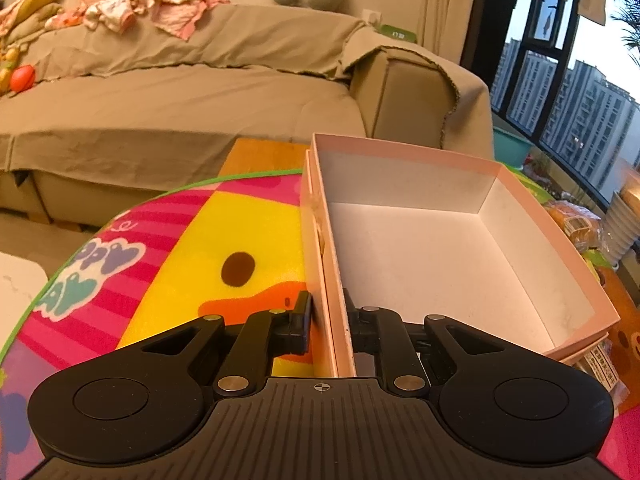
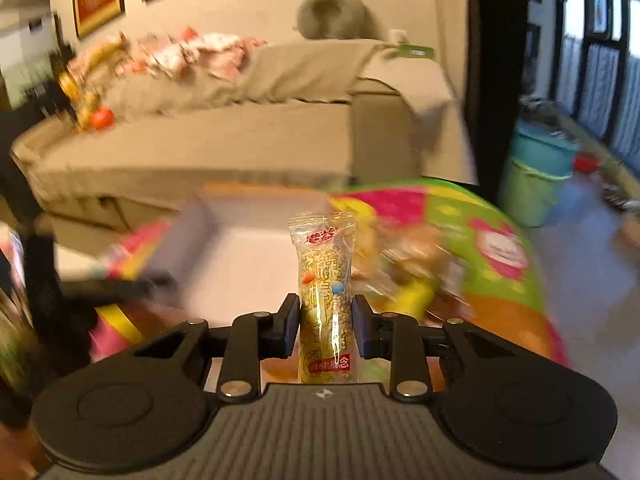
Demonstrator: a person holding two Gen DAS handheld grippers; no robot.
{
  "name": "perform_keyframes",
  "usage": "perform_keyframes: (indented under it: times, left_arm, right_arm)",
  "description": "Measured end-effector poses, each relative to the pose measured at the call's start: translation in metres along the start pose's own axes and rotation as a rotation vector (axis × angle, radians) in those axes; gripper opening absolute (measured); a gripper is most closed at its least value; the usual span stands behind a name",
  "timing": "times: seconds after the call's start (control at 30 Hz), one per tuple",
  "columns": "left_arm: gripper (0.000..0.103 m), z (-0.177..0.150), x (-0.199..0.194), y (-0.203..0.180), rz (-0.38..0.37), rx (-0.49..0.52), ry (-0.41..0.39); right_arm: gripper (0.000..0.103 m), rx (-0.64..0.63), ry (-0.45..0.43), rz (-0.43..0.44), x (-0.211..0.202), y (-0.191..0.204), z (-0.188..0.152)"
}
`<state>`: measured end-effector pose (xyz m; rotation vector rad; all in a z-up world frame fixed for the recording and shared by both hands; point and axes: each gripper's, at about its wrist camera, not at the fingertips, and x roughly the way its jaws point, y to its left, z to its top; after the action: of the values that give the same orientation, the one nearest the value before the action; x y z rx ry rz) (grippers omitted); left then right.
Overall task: Organize objects
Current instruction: 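Grasp the granola bar packet with the right gripper and drop it into the pink box, then grasp the brown biscuit packet with the right gripper and place it in the box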
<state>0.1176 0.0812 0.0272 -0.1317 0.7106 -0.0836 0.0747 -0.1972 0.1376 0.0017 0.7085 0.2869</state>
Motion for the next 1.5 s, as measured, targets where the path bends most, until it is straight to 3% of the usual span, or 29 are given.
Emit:
perform_keyframes:
  times: [0.13,0.27,0.4,0.53,0.67,0.83,0.9,1.07,1.23,1.37,1.5]
  left_arm:
    - [0.015,0.001,0.0,-0.002,0.006,0.014,0.009]
    - [0.015,0.0,0.0,-0.001,0.003,0.017,0.011]
    - [0.015,0.0,-0.001,0.0,0.003,0.018,0.012]
    - [0.016,-0.001,-0.001,0.002,-0.005,0.015,0.011]
    - [0.016,0.0,-0.001,0.002,-0.005,0.012,0.012]
    - [0.016,-0.001,0.0,0.0,0.0,0.012,0.012]
    - [0.016,-0.001,0.0,0.0,0.003,0.015,0.013]
    - [0.016,-0.002,-0.001,0.002,-0.01,0.013,0.014]
    - [0.016,-0.003,-0.004,0.004,-0.012,0.014,0.013]
    - [0.015,-0.004,-0.006,0.004,-0.001,0.014,0.02]
    - [0.015,-0.004,-0.007,0.001,0.015,0.021,0.024]
  right_arm:
    - [0.027,0.042,0.048,0.105,0.058,0.032,0.036]
    - [0.027,0.155,0.17,0.171,0.136,0.058,0.062]
    - [0.028,0.23,0.295,0.213,0.202,0.08,0.066]
    - [0.031,0.259,0.379,0.273,0.228,0.091,0.054]
    - [0.035,0.244,0.336,0.298,0.213,0.077,0.052]
    - [0.037,0.152,0.169,0.266,0.149,0.05,0.062]
    - [0.048,0.084,0.079,0.221,0.118,0.037,0.063]
    - [0.054,-0.047,-0.048,0.056,0.055,0.003,0.031]
    - [0.056,-0.077,0.005,-0.049,0.031,-0.026,-0.023]
    - [0.056,-0.042,0.1,-0.043,0.043,-0.041,-0.062]
    - [0.056,-0.067,0.11,-0.025,0.057,-0.033,-0.076]
